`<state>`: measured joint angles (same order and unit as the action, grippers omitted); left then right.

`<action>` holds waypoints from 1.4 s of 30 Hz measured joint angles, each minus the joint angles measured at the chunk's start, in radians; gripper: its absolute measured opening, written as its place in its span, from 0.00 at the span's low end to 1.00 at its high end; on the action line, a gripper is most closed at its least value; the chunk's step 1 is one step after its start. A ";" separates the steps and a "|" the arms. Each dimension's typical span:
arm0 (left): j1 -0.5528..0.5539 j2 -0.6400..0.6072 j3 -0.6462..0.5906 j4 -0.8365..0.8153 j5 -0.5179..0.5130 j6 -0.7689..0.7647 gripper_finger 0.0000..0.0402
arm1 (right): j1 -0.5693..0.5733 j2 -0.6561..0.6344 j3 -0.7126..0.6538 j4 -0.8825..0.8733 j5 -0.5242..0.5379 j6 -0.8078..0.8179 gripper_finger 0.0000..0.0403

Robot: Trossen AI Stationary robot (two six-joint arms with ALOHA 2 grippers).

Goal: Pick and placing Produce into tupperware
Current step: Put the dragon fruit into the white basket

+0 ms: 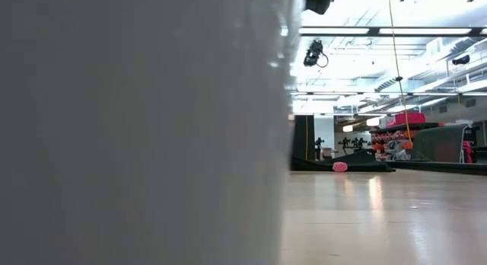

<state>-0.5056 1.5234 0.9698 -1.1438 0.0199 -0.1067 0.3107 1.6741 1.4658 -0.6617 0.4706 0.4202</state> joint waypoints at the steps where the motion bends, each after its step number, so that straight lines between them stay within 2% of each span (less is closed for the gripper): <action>1: 0.000 0.000 -0.009 0.002 -0.015 0.017 0.61 | 0.000 0.000 0.000 0.000 0.000 0.000 0.41; 8: 0.000 0.000 -0.030 0.043 -0.191 0.115 0.62 | -0.001 0.000 0.000 0.000 0.000 -0.002 0.41; 16: -0.003 0.036 -0.030 0.079 -0.192 0.147 0.63 | -0.001 0.000 0.000 0.000 0.000 -0.003 0.41; 27: -0.002 0.177 -0.028 0.074 -0.194 0.193 0.63 | -0.001 0.000 0.000 0.001 0.000 0.006 0.41; 35: -0.002 0.192 -0.029 0.075 -0.195 0.189 0.63 | -0.001 0.000 0.000 0.001 0.000 0.006 0.41; 42: -0.002 0.192 -0.027 0.070 -0.192 0.107 0.59 | -0.001 0.000 0.000 0.001 0.000 0.006 0.41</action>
<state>-0.5072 1.7153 0.9424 -1.0736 -0.1719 0.0002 0.3099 1.6741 1.4658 -0.6609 0.4709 0.4263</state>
